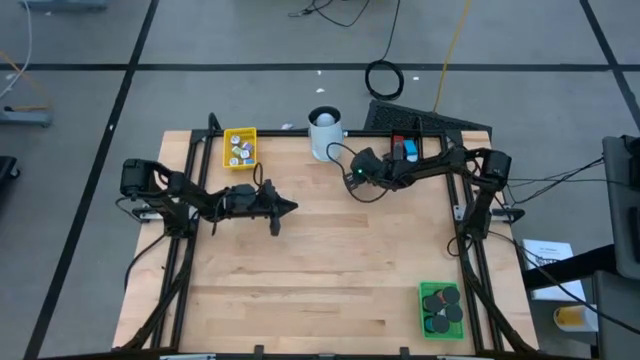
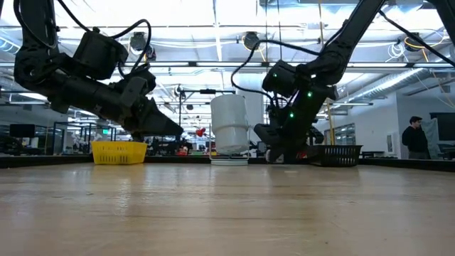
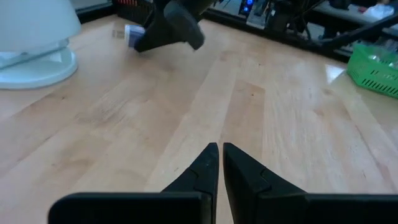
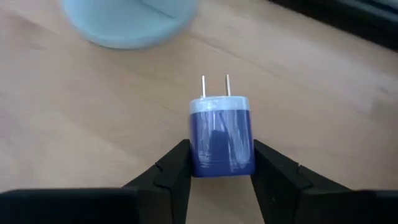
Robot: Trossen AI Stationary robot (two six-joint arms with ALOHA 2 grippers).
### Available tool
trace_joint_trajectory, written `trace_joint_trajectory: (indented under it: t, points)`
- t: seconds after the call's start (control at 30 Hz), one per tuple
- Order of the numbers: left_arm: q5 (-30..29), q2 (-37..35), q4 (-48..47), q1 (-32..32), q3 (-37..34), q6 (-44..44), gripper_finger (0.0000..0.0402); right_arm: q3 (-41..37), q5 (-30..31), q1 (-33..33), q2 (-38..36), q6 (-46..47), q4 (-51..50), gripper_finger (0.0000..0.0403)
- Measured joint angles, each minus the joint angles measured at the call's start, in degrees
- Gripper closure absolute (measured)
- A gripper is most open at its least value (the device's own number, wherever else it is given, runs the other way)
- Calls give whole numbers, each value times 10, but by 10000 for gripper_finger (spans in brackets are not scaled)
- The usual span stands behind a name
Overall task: Pick & Place Office items
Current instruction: Put the violet charger adapter into the yellow bin
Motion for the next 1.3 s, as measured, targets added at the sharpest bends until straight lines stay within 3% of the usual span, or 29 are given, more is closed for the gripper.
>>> trace_joint_trajectory:
  t: [0.3, 0.43, 0.63, 0.77, 0.93, 1.1, 1.3]
  points:
    - [-3, 0, -10, 0, 0, -2, 376, 0, 7, 100, -5, -152, 4, 269]
    - [15, 0, -13, 4, 9, -55, 368, 0, 79, 174, -5, -193, 4, 269]
    - [116, 0, -21, 0, 37, -98, 288, 0, 184, 260, -5, -258, 63, 269]
    - [120, 0, -22, -15, 54, -116, 210, 0, 190, 289, 1, -330, 136, 269]
    - [99, 0, -21, -29, 62, -112, 135, 0, 196, 309, 3, -373, 158, 269]
    - [62, 0, -26, -38, 80, -118, 98, 0, 196, 319, 12, -425, 202, 269]
    - [36, 0, -91, -40, 109, -126, 92, 1, 195, 336, 19, -468, 263, 269]
